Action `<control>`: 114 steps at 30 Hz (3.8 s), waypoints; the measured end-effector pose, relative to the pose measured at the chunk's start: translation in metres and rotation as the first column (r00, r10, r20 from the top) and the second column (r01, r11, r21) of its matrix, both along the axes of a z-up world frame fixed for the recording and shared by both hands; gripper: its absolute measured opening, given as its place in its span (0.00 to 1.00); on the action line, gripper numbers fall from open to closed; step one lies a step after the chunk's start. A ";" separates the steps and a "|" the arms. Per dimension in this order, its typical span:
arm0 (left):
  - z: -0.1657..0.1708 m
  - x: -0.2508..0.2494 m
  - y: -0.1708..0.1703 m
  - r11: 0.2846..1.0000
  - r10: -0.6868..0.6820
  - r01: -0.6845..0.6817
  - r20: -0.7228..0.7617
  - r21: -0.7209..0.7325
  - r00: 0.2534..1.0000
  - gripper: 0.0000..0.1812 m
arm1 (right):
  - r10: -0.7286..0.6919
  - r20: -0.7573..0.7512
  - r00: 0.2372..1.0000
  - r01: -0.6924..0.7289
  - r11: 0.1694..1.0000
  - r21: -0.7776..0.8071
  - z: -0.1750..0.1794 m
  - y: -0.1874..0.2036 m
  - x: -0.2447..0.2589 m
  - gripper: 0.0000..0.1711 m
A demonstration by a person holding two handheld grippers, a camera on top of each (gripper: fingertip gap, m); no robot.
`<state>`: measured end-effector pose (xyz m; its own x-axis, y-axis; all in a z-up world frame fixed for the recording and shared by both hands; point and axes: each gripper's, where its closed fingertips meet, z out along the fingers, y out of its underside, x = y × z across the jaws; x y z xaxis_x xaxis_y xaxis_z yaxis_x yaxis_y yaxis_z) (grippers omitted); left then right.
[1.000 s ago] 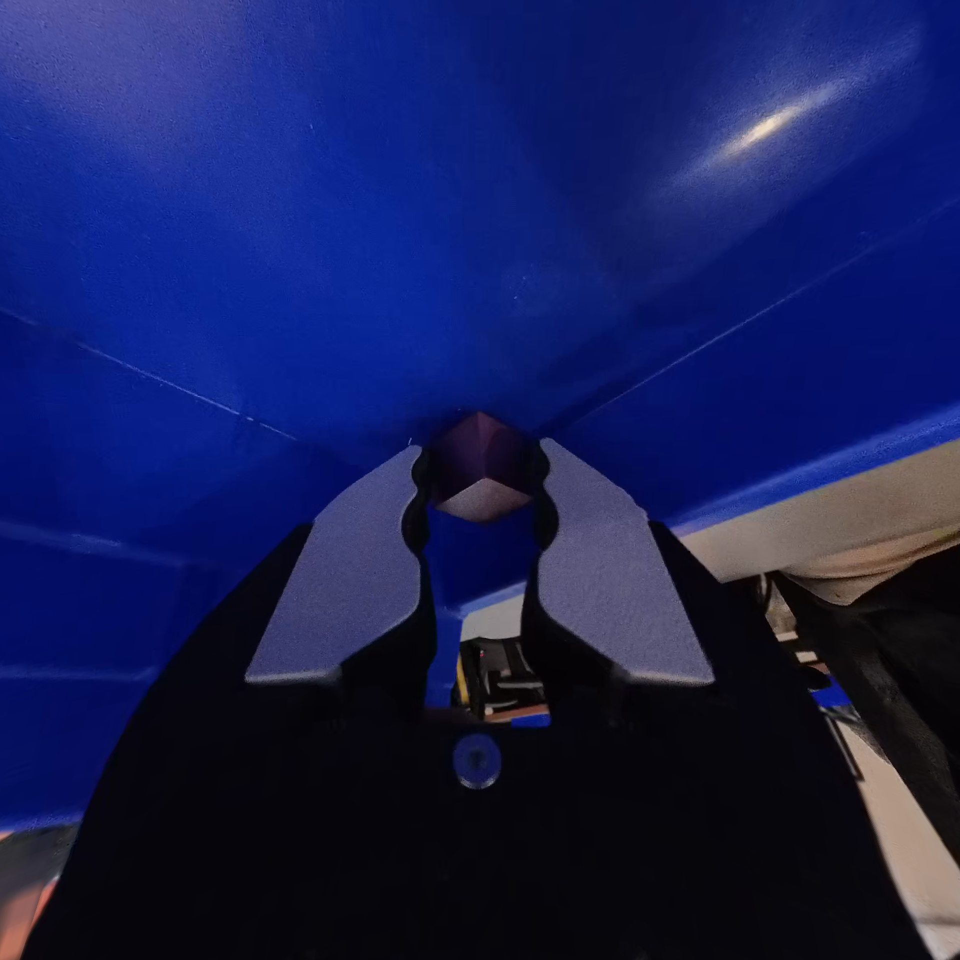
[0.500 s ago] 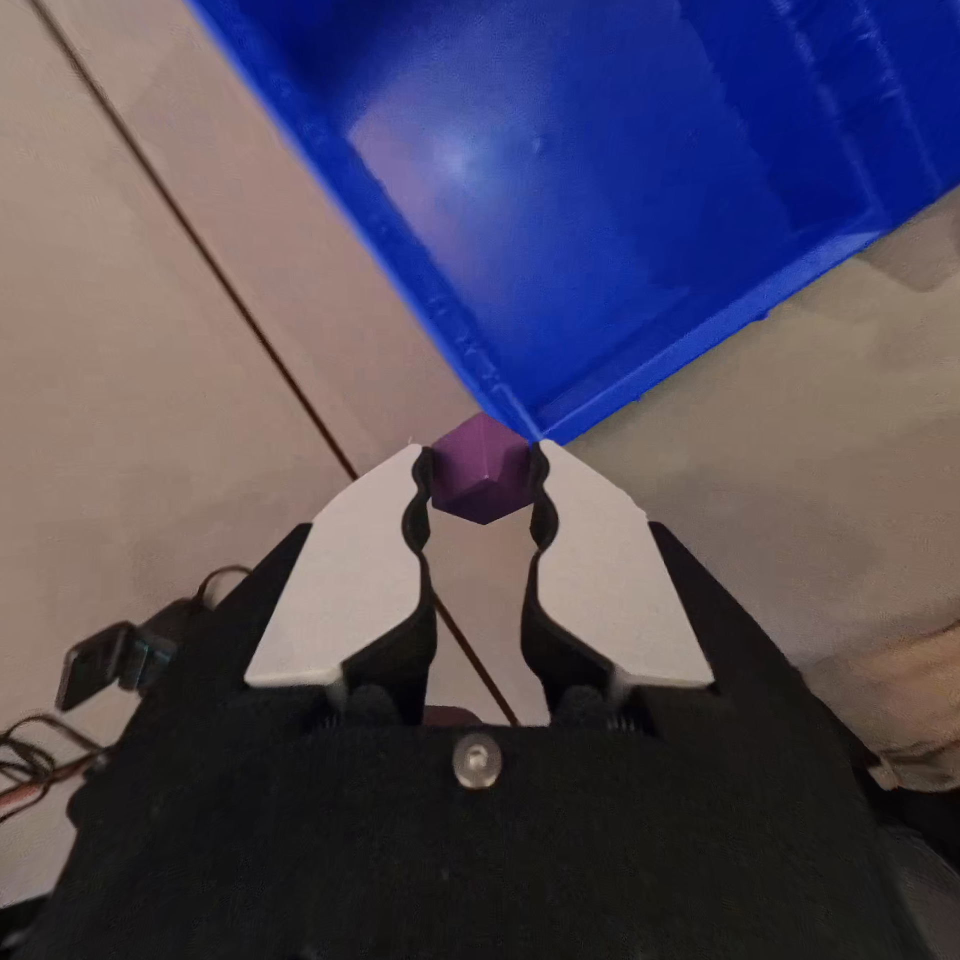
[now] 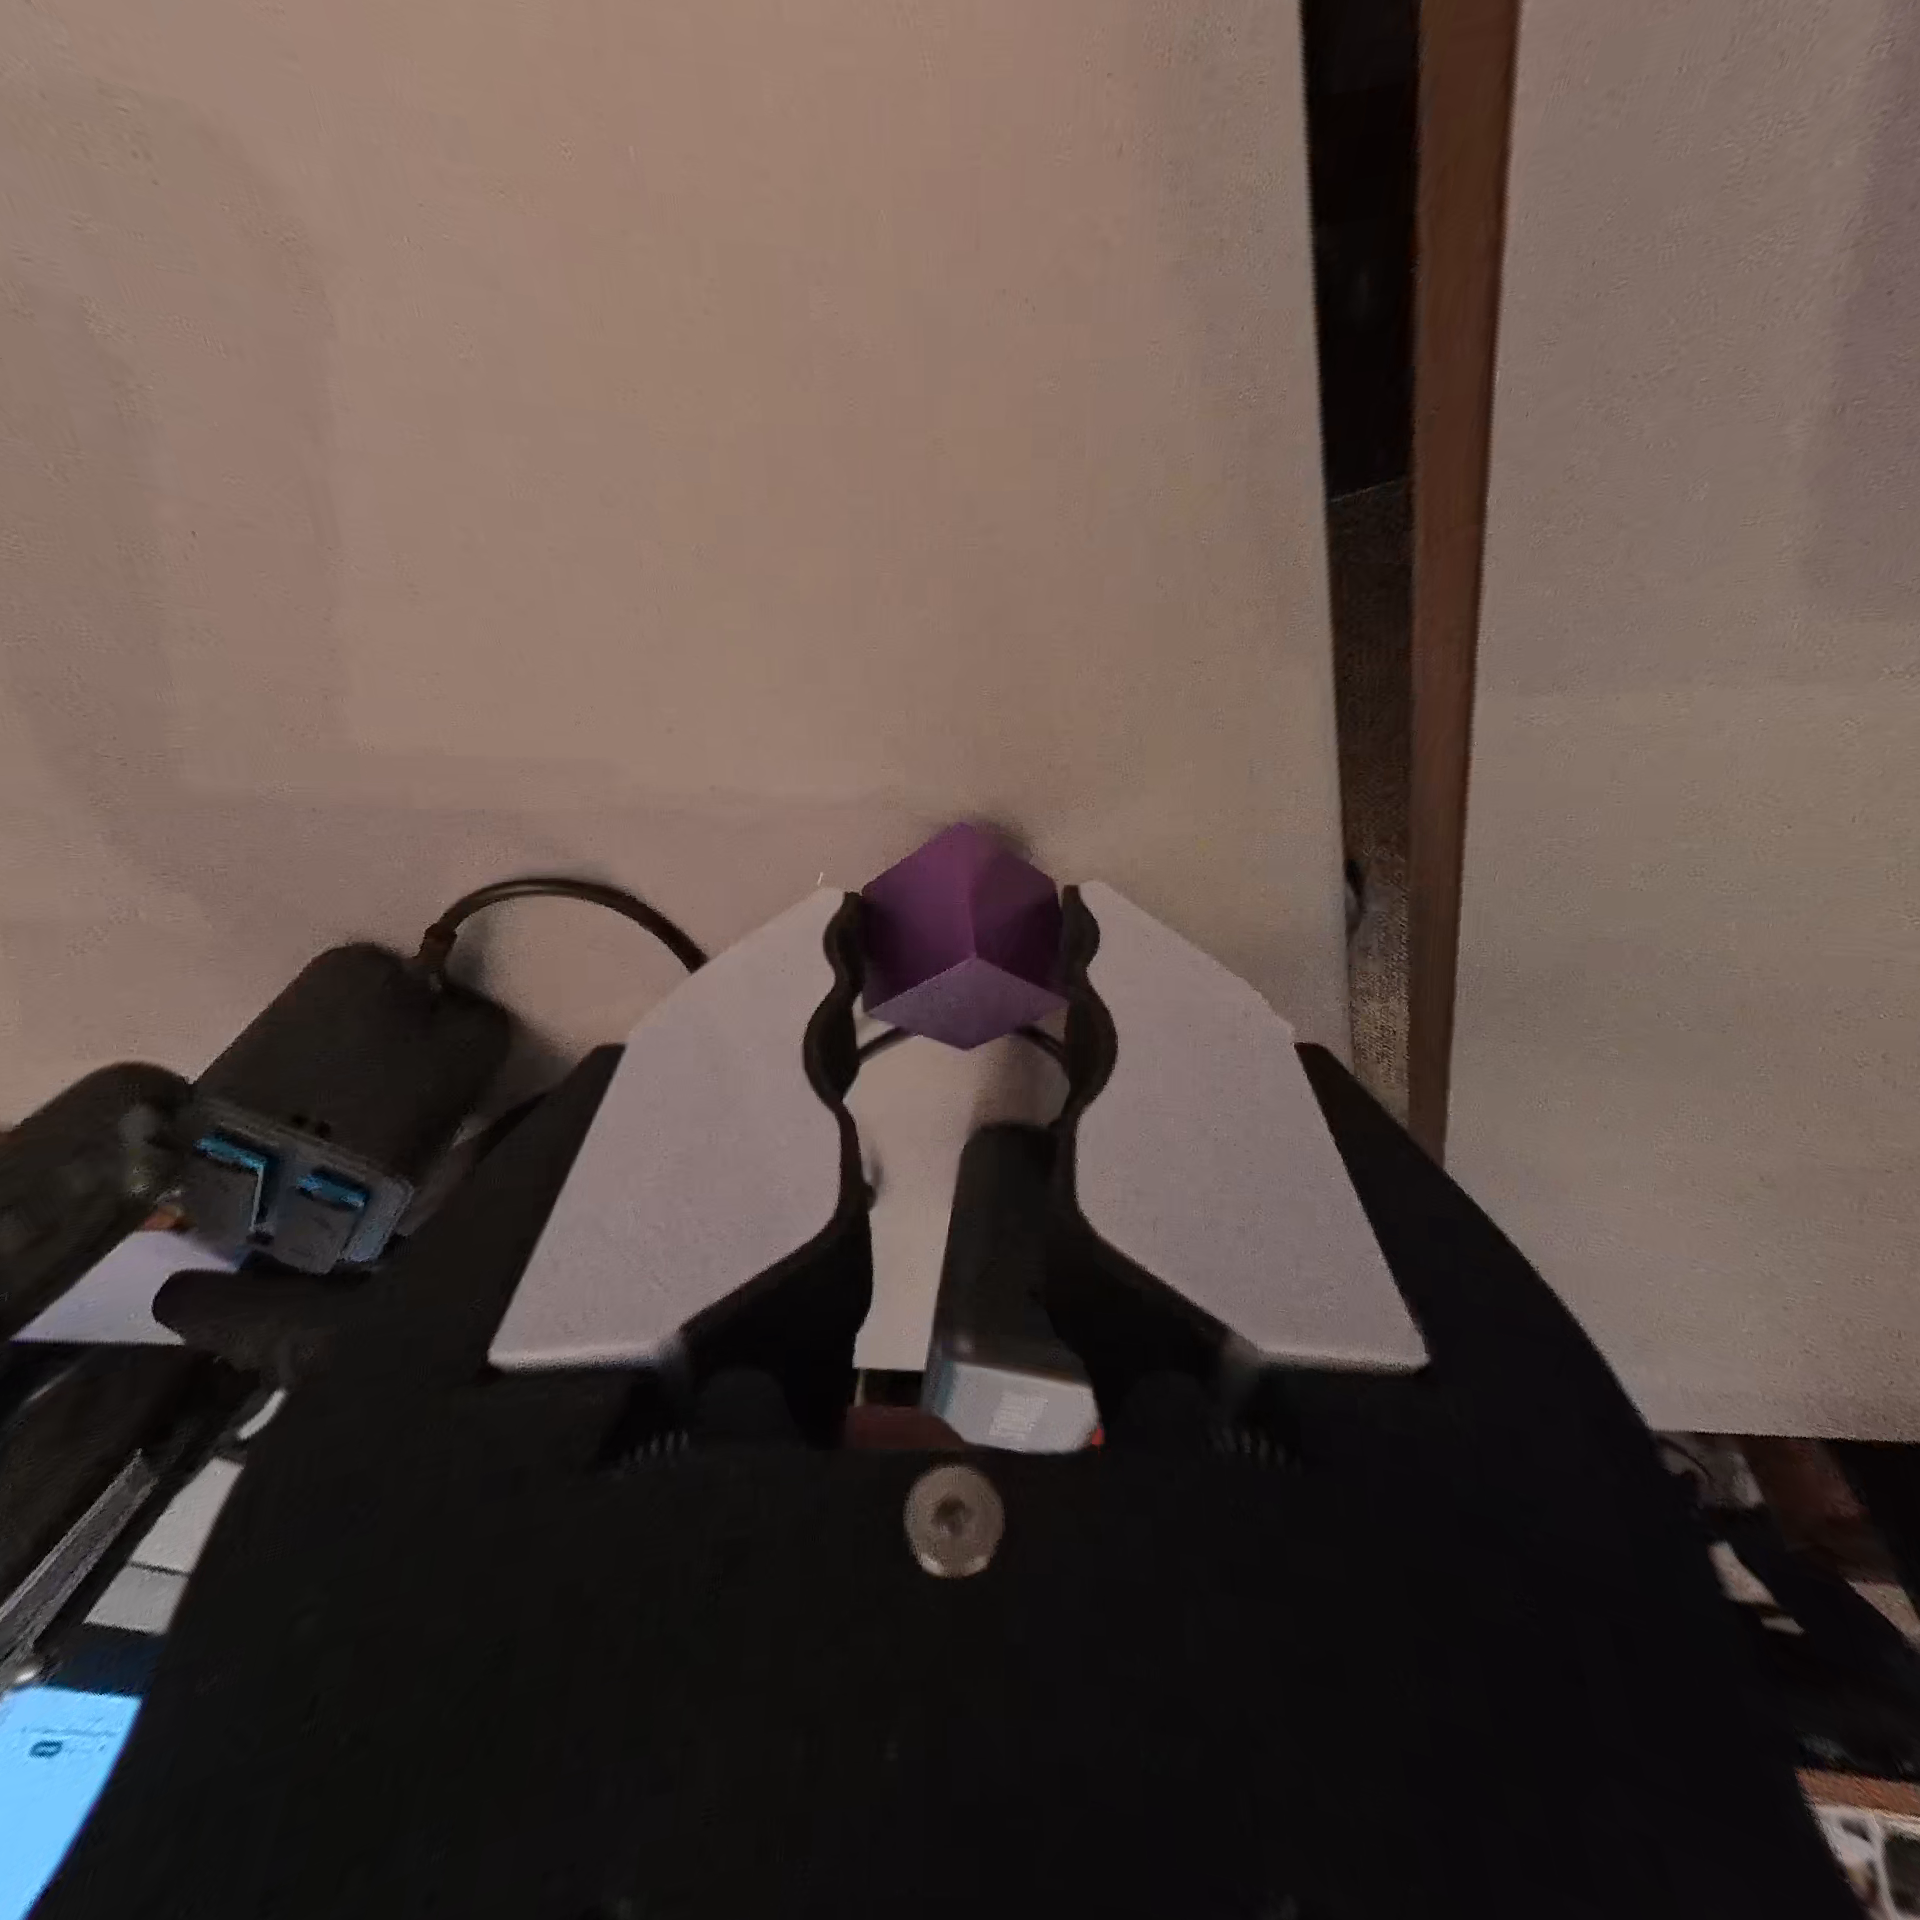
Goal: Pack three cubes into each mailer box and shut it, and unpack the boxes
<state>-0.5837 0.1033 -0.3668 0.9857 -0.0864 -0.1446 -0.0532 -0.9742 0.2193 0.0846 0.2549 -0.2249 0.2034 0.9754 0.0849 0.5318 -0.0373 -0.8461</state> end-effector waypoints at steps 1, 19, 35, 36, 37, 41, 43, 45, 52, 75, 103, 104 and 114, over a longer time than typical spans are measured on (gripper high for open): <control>-0.003 0.000 -0.001 1.000 0.006 -0.006 0.020 -0.009 1.000 0.20 | 0.002 0.005 1.000 -0.002 1.000 -0.003 -0.002 -0.001 -0.001 0.18; 0.155 0.267 0.090 0.621 -0.423 0.355 -0.082 0.699 0.902 0.37 | 0.003 0.043 0.999 -0.004 1.000 0.010 -0.007 -0.006 0.008 0.19; 0.115 0.521 0.127 0.470 -0.686 0.274 0.153 0.839 0.711 0.37 | -0.003 0.227 0.974 0.040 0.987 -0.156 -0.046 -0.014 0.020 0.31; 0.123 0.525 0.132 0.465 -0.685 0.227 0.186 0.856 0.704 0.38 | -0.003 0.205 0.979 0.035 0.987 -0.157 -0.043 -0.013 0.016 0.33; 0.128 0.531 0.132 0.481 -0.687 0.180 0.242 0.858 0.685 0.38 | -0.002 0.175 0.984 0.033 0.984 -0.173 -0.040 -0.012 0.012 0.33; 0.124 0.549 0.131 0.576 -0.660 0.074 0.410 0.814 0.630 0.40 | 0.017 0.077 0.997 0.003 0.968 -0.251 -0.034 -0.014 -0.006 0.34; 0.125 0.551 0.133 0.566 -0.652 0.038 0.419 0.824 0.632 0.39 | 0.022 0.083 0.996 -0.002 0.971 -0.238 -0.034 -0.016 -0.009 0.35; 0.126 0.553 0.129 0.528 -0.672 0.043 0.387 0.848 0.632 0.36 | 0.039 0.101 0.994 -0.015 0.975 -0.222 -0.036 -0.021 -0.008 0.35; 0.124 0.559 0.100 0.383 -0.749 0.115 0.235 0.917 0.620 0.29 | 0.071 0.128 0.989 -0.042 0.975 -0.218 -0.046 -0.041 -0.002 0.33; 0.155 0.541 0.069 0.293 -0.823 0.142 0.174 0.946 0.541 0.41 | 0.028 0.019 0.999 -0.025 0.989 -0.148 0.021 -0.045 0.027 0.44; 0.078 0.565 0.033 0.534 -0.687 0.236 0.254 0.812 0.681 0.36 | 0.098 0.273 0.957 -0.043 0.979 -0.201 -0.065 -0.091 0.011 0.39; 0.073 0.564 0.030 0.535 -0.689 0.254 0.243 0.806 0.683 0.36 | 0.068 0.265 0.962 -0.007 0.974 -0.227 -0.066 -0.091 0.014 0.39; 0.036 0.577 0.014 0.655 -0.610 0.207 0.346 0.727 0.713 0.35 | -0.073 0.359 0.931 0.197 0.926 -0.322 -0.112 -0.105 0.034 0.43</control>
